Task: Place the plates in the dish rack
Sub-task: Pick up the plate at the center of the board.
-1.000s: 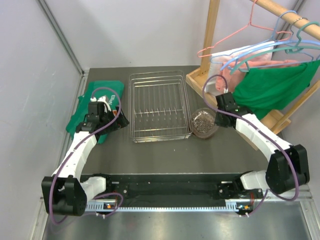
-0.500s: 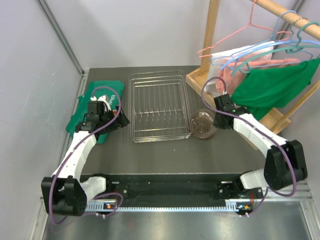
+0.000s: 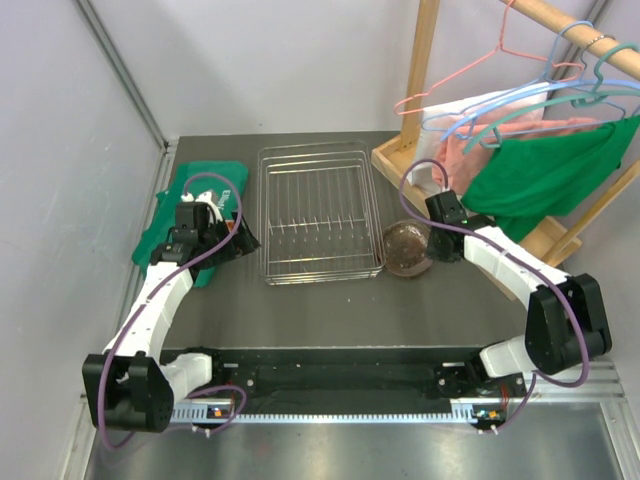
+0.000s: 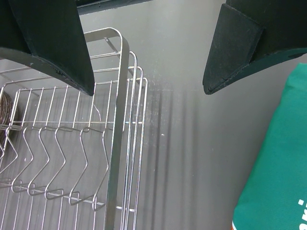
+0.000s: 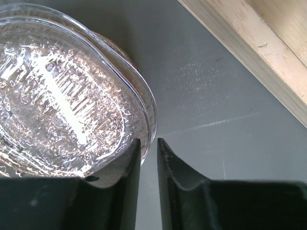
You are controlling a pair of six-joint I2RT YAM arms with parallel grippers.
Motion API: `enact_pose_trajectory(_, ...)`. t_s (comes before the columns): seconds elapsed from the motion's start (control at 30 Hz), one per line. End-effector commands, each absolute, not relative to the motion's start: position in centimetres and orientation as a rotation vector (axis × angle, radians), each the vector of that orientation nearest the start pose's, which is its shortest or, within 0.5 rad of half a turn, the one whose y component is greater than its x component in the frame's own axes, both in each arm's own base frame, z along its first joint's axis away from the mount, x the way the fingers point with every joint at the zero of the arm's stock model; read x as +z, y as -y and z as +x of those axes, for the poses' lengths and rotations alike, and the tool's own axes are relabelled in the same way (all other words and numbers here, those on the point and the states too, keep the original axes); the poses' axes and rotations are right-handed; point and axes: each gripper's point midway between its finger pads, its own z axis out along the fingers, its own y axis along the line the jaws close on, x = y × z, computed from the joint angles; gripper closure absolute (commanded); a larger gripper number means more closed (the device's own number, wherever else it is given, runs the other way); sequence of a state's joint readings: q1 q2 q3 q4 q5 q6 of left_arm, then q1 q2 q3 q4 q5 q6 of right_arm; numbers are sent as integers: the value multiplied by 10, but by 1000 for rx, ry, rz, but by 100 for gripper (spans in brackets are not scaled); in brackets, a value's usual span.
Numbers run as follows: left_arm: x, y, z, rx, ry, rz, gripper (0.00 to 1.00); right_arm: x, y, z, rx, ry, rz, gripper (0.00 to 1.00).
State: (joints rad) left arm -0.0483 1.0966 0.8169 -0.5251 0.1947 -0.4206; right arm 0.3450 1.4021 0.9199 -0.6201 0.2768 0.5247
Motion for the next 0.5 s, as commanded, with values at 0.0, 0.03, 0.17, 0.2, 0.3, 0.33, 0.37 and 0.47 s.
enact_pose_trajectory(0.0,154,66,297,-472,-2331,-339,1,87,-81,302,-65,-2563,279,86)
enact_pose_trajectory(0.03,154,67,297,-475,-2331,-338,1,88,-81,303,-68,-2559,278,89)
enact_pose_trajectory(0.17,150,66,296,-465,-2340,-338,1,93,-79,303,-82,-2554,274,98)
enact_pose_trajectory(0.2,150,66,296,-464,-2342,-337,1,93,-78,302,-86,-2555,268,100)
enact_pose_trajectory(0.3,149,65,295,-459,-2346,-338,1,97,-78,301,-99,-2554,253,100)
enact_pose_trajectory(0.33,149,65,295,-461,-2345,-336,1,102,-76,302,-112,-2543,252,100)
enact_pose_trajectory(0.37,147,64,294,-456,-2347,-341,1,103,-78,301,-124,-2543,236,100)
enact_pose_trajectory(0.47,147,65,294,-457,-2349,-339,1,110,-77,304,-135,-2522,227,100)
